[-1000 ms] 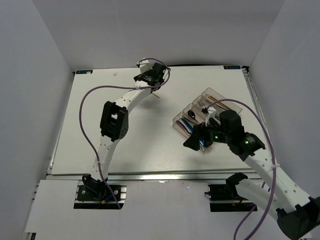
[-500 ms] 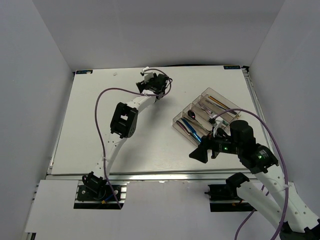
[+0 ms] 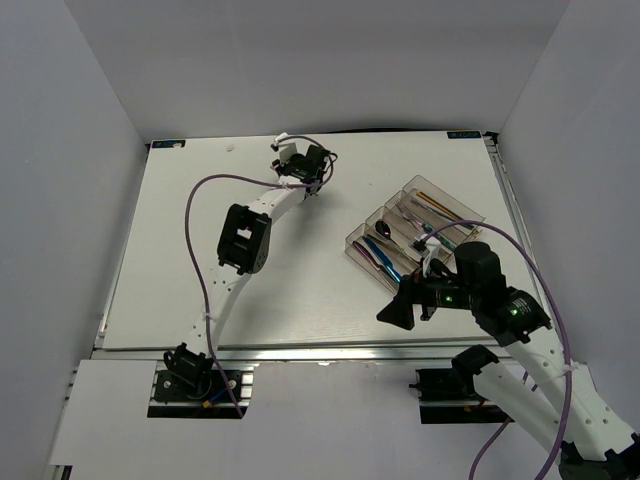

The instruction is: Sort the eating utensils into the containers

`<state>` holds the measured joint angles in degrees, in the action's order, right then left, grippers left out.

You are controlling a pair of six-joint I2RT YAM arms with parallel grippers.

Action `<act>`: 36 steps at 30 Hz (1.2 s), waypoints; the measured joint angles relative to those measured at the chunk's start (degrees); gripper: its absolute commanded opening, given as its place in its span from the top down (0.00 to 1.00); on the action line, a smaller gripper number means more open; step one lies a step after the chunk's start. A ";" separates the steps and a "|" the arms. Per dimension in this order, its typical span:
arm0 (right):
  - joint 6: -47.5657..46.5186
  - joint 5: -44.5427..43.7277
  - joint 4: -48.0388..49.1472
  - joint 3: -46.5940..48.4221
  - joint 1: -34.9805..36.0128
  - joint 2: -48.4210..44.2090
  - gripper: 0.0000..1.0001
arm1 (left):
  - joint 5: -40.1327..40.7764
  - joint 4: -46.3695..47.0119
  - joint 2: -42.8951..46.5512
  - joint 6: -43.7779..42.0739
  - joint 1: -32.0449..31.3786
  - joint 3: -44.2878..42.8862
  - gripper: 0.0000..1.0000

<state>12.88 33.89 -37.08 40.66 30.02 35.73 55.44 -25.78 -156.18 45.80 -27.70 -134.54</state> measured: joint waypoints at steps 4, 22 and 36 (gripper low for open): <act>-0.07 0.22 0.00 0.02 0.00 0.35 0.11 | -1.14 -2.54 0.15 1.92 0.96 -0.24 0.67; -0.37 0.79 -0.04 1.11 0.00 1.88 0.11 | -9.57 -3.80 21.11 2.95 2.71 32.35 1.00; 5.09 -11.50 14.51 3.28 0.46 13.49 0.11 | -22.18 3.04 52.06 -4.00 -7.72 73.35 1.00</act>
<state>17.98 22.39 -22.57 43.94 30.48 49.21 33.26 -22.74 -104.12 41.80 -35.42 -61.19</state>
